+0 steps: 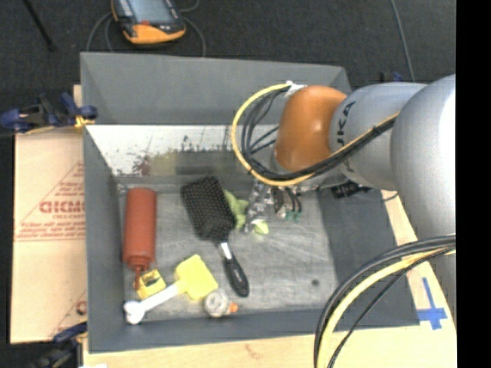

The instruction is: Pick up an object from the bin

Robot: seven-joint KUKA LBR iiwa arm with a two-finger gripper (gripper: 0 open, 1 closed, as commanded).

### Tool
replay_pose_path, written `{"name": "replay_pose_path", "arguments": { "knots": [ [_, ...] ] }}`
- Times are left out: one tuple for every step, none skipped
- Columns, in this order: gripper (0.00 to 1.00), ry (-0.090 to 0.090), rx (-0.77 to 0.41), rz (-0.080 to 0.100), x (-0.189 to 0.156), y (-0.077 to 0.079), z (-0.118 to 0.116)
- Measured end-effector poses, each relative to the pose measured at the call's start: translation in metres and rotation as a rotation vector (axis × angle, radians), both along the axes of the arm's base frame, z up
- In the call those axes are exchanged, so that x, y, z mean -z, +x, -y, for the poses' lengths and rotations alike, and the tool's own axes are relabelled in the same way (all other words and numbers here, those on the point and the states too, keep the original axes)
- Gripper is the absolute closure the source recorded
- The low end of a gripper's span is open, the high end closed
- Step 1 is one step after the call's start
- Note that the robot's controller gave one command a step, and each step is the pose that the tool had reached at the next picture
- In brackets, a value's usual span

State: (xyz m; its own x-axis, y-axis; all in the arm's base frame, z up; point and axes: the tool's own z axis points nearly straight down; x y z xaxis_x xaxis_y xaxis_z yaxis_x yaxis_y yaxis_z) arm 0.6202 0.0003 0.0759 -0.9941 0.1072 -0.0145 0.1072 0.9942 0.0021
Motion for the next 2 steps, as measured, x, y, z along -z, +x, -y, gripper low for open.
{"name": "replay_pose_path", "arguments": {
  "knots": [
    [1.0, 0.0, 0.0, 0.0, 0.0, 0.0, 0.0],
    [1.0, 0.0, 0.0, -0.001, -0.0011, 0.0002, 0.0]
  ]
}}
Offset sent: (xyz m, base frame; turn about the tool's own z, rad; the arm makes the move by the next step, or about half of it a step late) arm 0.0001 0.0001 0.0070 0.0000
